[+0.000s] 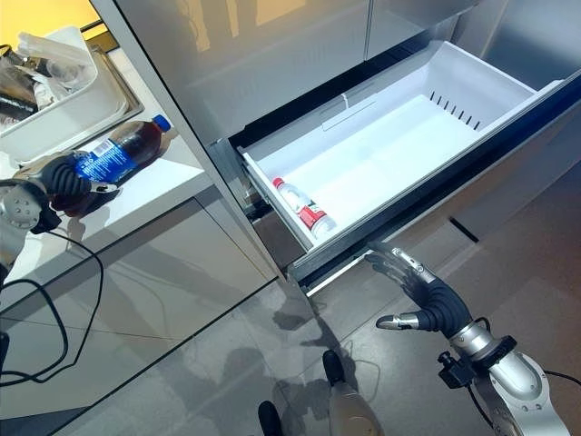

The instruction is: Take the drinks into the refrigerator

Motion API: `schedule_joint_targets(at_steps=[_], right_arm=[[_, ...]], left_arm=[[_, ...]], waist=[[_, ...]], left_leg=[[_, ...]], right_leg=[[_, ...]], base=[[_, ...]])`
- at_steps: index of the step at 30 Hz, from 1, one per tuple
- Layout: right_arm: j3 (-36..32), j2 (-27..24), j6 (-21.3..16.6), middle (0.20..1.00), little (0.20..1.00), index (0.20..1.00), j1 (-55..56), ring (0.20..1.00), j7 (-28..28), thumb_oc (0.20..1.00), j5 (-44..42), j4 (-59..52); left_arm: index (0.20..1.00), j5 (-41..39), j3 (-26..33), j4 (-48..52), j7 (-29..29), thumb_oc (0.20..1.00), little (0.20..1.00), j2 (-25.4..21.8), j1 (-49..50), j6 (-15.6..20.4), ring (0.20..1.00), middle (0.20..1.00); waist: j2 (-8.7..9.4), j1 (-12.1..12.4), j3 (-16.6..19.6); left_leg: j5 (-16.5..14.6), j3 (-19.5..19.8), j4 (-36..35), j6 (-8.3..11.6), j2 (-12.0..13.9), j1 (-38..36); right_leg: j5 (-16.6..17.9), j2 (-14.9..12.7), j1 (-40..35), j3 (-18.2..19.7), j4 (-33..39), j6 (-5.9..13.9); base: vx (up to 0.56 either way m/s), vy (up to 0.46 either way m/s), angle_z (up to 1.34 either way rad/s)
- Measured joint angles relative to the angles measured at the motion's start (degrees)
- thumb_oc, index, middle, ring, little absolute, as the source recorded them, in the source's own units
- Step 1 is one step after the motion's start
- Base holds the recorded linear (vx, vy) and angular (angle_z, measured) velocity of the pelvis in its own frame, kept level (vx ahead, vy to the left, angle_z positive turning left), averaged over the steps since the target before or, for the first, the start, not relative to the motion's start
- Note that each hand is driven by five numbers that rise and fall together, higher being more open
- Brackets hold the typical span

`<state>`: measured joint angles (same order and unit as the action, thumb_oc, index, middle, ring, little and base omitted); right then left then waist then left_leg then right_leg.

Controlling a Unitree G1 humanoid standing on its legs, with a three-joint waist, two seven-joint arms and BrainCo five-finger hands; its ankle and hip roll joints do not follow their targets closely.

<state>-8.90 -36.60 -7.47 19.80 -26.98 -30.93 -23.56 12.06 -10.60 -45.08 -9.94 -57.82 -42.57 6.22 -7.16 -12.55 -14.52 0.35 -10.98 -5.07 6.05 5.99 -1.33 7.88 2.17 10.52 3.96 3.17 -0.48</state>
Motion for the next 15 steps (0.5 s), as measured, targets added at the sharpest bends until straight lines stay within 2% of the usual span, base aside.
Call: schedule_joint_targets(at_steps=[4, 15], right_arm=[[-0.4, 0.0, -0.1, 1.0, 1.0, 1.0, -0.7, 1.0, 0.1, 1.0, 0.0, 0.0], [-0.7, -0.2, -0.2, 1.0, 1.0, 1.0, -2.1, 1.0, 0.7, 1.0, 1.1, 0.2]], left_arm=[[0.2, -6.1, 5.8, 4.1, 1.2, 0.2, 0.2, 1.1, 5.9, 0.6, 0.2, 0.2], [0.2, -21.0, 14.4, 7.0, 3.5, 0.2, 0.2, 4.3, 14.8, 2.0, 0.2, 0.2]], waist=[[0.02, 0.5, 0.0], [0.05, 0.9, 0.0]], left_leg=[[0.0, 0.2, 0.0, 0.0, 0.1, -0.1], [0.0, 0.5, 0.0, -0.01, 0.2, -0.8]], right_leg=[[0.0, 0.1, 0.0, 0.1, 0.0, 0.0], [0.0, -0.2, -1.0, -0.3, 0.2, -0.04]], base=[[0.0, 0.0, 0.0], [0.0, 0.0, 0.0]])
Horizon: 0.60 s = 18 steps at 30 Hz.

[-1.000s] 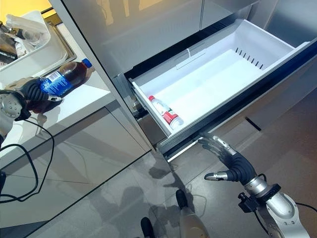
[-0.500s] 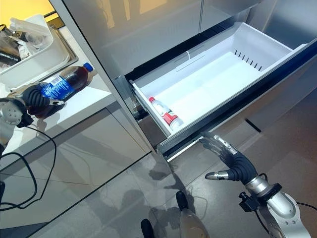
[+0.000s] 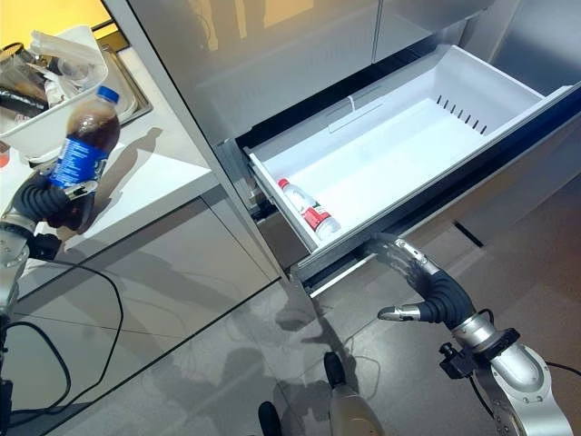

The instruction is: Take the drinks into the refrigerator

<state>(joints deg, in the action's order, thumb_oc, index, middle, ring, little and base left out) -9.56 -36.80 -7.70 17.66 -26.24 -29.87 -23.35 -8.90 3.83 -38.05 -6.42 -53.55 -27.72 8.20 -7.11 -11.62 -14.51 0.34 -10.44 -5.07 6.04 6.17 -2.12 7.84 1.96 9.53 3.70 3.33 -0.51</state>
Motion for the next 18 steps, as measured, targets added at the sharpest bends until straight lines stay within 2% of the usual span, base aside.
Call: schedule_joint_targets(at_steps=[11, 13, 18], right_arm=[[0.0, -0.3, -0.6, 1.0, 1.0, 1.0, 0.1, 1.0, 0.5, 1.0, 0.1, 0.0], [0.0, -0.3, -0.7, 1.0, 1.0, 1.0, 0.0, 1.0, 0.5, 1.0, 0.2, 0.0], [0.0, -0.3, -1.1, 1.0, 1.0, 1.0, -0.2, 1.0, 0.7, 1.0, 1.2, 1.8]], left_arm=[[0.2, -8.2, 2.8, 1.2, 0.6, 0.2, 0.2, 2.1, 3.3, 1.2, 0.2, 0.2], [0.2, -9.4, 4.5, 2.2, 0.9, 0.2, 0.2, 3.4, 4.2, 1.3, 0.2, 0.2], [0.2, -18.2, 6.9, 8.1, 2.4, 0.2, 0.2, 8.5, 8.1, 3.0, 0.2, 0.2]], waist=[[0.05, 0.0, 0.0], [0.07, 0.1, 0.0], [0.52, 0.4, 0.0]], left_leg=[[0.0, 0.3, 0.0, 0.0, 0.0, -0.2], [0.0, 0.3, 0.0, -0.01, 0.0, -0.2], [0.0, 0.9, 0.0, -0.03, 0.0, -0.2]], right_leg=[[-0.1, 0.0, -0.3, -0.3, 0.0, -0.13], [-0.1, -0.1, -0.3, -0.3, 0.0, -0.1], [-0.5, -0.1, -0.3, -0.8, -0.1, -0.31]], base=[[0.0, 0.001, 0.01], [0.0, 0.0, 0.0], [0.01, 0.003, 0.03]])
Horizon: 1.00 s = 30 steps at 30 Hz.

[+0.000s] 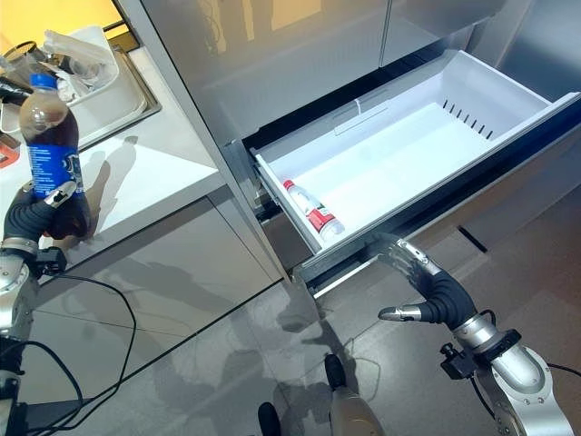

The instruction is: Take the drinks into the refrigerator

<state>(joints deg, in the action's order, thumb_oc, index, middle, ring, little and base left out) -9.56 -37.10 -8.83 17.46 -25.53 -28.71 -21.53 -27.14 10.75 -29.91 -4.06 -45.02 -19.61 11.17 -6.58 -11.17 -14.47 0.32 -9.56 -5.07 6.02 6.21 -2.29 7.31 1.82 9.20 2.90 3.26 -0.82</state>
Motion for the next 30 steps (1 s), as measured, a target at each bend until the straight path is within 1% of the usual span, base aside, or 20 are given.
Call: schedule_joint_targets(at_steps=[1, 2, 5, 9, 10, 12, 17, 23, 28, 30], right_arm=[[0.0, 0.0, 0.0, 1.0, 1.0, 1.0, -0.1, 1.0, 0.1, 1.0, 0.1, 0.5], [0.0, 0.0, -0.1, 1.0, 1.0, 1.0, -0.2, 1.0, 0.4, 1.0, 0.1, 1.1], [0.0, 0.0, -0.9, 1.0, 1.0, 1.0, -1.0, 1.0, 1.1, 1.0, 0.1, 3.1], [0.0, 0.0, -1.1, 1.0, 1.0, 1.0, -2.3, 1.0, 2.2, 1.0, 0.1, 4.3], [0.2, 0.0, -1.3, 1.0, 1.0, 1.0, -2.9, 1.0, 2.3, 1.0, 0.1, 4.6], [0.5, 0.0, -1.5, 1.0, 1.0, 1.0, -3.8, 1.0, 2.4, 1.0, 0.1, 5.6], [0.6, 0.0, -2.1, 1.0, 1.0, 1.0, -5.5, 1.0, 2.7, 1.0, 0.1, 7.6], [0.7, 0.0, -2.2, 1.0, 1.0, 1.0, -6.8, 1.0, 3.2, 1.0, 0.0, 9.5], [0.8, 0.0, -2.2, 1.0, 1.0, 1.0, -7.1, 1.0, 3.0, 1.0, 0.0, 9.7], [0.8, -0.1, -2.2, 1.0, 1.0, 1.0, -7.4, 1.0, 2.6, 1.0, -0.1, 10.8]], left_arm=[[0.2, -1.4, 0.6, 1.7, 0.1, 0.2, 0.2, 1.1, 0.9, 0.2, 0.2, 0.2], [0.2, -3.4, 1.0, 3.7, 0.0, 0.2, 0.2, 2.7, 2.4, 1.3, 0.2, 0.2], [0.2, -5.9, 1.0, 7.7, 0.1, 0.2, 0.2, 5.6, 4.4, 2.1, 0.2, 0.2], [0.2, -7.6, 0.9, 9.8, -0.5, 0.2, 0.2, 7.5, 6.7, 3.3, 0.2, 0.2], [0.2, -8.9, 1.6, 10.5, -0.4, 0.2, 0.2, 8.8, 6.9, 3.5, 0.2, 0.2], [0.2, -10.3, 1.7, 10.6, -0.5, 0.2, 0.2, 9.4, 6.9, 3.9, 0.2, 0.2], [0.2, -12.0, 1.9, 14.1, -0.5, 0.2, 0.2, 12.5, 8.5, 5.1, 0.2, 0.2], [0.2, -12.0, 1.8, 15.4, -1.2, 0.2, 0.2, 15.7, 9.0, 6.1, 0.2, 0.2], [0.2, -12.4, 1.3, 15.6, -2.2, 0.2, 0.2, 17.8, 11.1, 5.4, 0.2, 0.2], [0.2, -12.4, -0.4, 15.9, -2.7, 0.2, 0.2, 19.7, 12.7, 5.2, 0.2, 0.2]], waist=[[0.09, 0.2, 0.0], [0.36, 0.2, 0.1], [0.8, 1.1, 0.0], [0.82, 1.3, 0.0], [0.82, 1.2, 0.0], [0.87, 1.3, 0.0], [0.95, 1.3, 0.0], [1.06, 1.4, 0.1], [1.15, 1.6, 0.1], [1.6, 1.7, 0.3]], left_leg=[[0.0, 0.1, 0.0, 0.0, 0.0, 0.0], [0.0, 0.1, 0.0, -0.01, 0.0, 0.0], [0.0, 0.2, 0.0, -0.01, 0.0, 0.0], [0.0, 0.3, 0.0, -0.05, 0.1, 0.1], [-0.1, 0.3, 0.0, -0.06, 0.1, 0.1], [-0.1, 0.3, 0.0, -0.07, 0.2, 0.0], [-0.1, 0.4, 0.0, -0.08, 0.2, 0.0], [0.0, 0.8, 0.0, -0.1, 0.3, -0.3], [0.0, 1.0, 0.0, -0.11, 0.4, -0.5], [0.0, 1.3, 0.0, -0.11, 0.4, -0.5]], right_leg=[[0.0, 0.0, 0.0, -0.1, 0.0, 0.02], [-0.2, 0.0, 0.0, -0.2, 0.0, -0.09], [-0.2, 0.0, 0.0, -0.2, -0.1, -0.11], [-0.3, 0.0, 0.0, -0.3, -0.1, -0.07], [-0.2, 0.0, 0.0, -0.3, -0.1, -0.07], [-0.2, 0.1, -0.2, -0.3, -0.1, -0.07], [-0.1, 0.1, -0.4, -0.5, 0.0, 0.14], [-0.1, 0.1, -0.9, -0.8, 0.1, 0.14], [-0.1, 0.1, -1.3, -1.0, 0.3, 0.11], [-0.1, 0.1, -1.4, -1.2, 0.5, 0.1]], base=[[0.01, 0.006, 0.06], [0.0, 0.0, 0.0], [0.0, 0.0, 0.0], [0.0, 0.0, 0.0], [0.0, 0.0, 0.0], [0.0, 0.0, 0.0], [0.0, 0.0, 0.0], [0.0, 0.002, 0.01], [0.0, 0.001, 0.01], [0.0, -0.001, 0.04]])
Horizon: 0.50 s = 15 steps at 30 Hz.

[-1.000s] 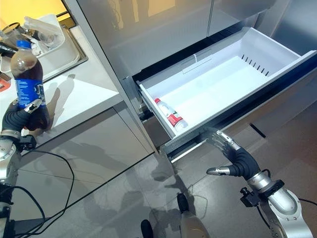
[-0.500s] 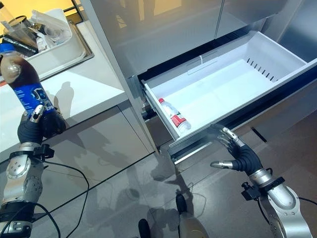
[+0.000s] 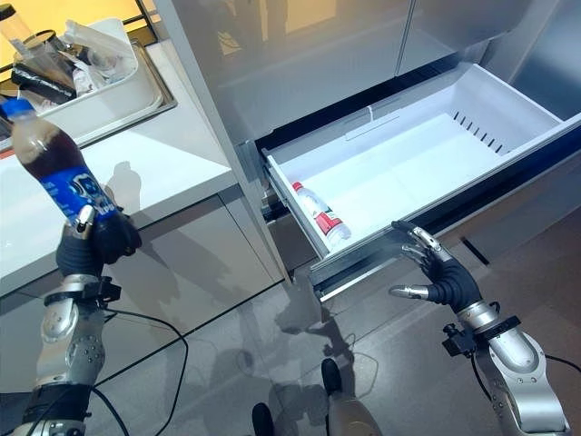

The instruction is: Take the drinks into the refrigerator

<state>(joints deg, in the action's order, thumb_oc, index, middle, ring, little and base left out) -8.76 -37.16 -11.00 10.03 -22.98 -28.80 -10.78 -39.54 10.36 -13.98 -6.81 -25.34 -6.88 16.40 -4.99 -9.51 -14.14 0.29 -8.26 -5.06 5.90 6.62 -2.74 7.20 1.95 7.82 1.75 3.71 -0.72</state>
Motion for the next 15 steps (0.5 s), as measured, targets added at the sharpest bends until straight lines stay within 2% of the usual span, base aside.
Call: schedule_joint_targets(at_steps=[3, 11, 15], right_arm=[[0.0, -0.4, 0.2, 1.0, 1.0, 1.0, 0.0, 1.0, -0.7, 1.0, -0.3, 0.3], [-0.2, -4.5, 2.1, 1.0, 1.0, 1.0, -0.9, 1.0, -2.7, 1.0, -7.4, 4.5], [-0.2, -4.6, 3.1, 1.0, 1.0, 1.0, -0.9, 1.0, -2.9, 1.0, -9.2, 4.7]], left_arm=[[0.2, 0.0, -1.6, 0.0, -1.0, 0.2, 0.2, 0.8, 1.9, -1.2, 0.2, 0.2], [0.2, 0.1, -2.9, 4.9, -3.2, 0.2, 0.2, 2.3, 4.6, -1.4, 0.2, 0.2], [0.2, 0.6, -3.2, 6.8, -4.7, 0.2, 0.2, 2.4, 4.7, -1.4, 0.2, 0.2]], waist=[[0.46, -0.1, 0.1], [1.07, 1.0, 0.1], [1.11, 1.2, 0.1]], left_leg=[[0.0, 0.7, 0.0, 0.0, 0.1, 0.0], [0.0, 2.2, 0.0, -0.1, 0.3, -1.0], [-0.1, 3.1, 0.0, -0.14, 0.4, -1.7]], right_leg=[[0.0, 0.0, -0.3, -0.3, 0.1, 0.0], [-0.1, 0.0, -2.0, -1.5, 0.7, -0.19], [-0.3, -0.1, -3.5, -2.5, 1.1, -0.34]], base=[[0.01, -0.011, 0.05], [0.01, -0.013, 0.08], [0.01, -0.018, 0.13]])
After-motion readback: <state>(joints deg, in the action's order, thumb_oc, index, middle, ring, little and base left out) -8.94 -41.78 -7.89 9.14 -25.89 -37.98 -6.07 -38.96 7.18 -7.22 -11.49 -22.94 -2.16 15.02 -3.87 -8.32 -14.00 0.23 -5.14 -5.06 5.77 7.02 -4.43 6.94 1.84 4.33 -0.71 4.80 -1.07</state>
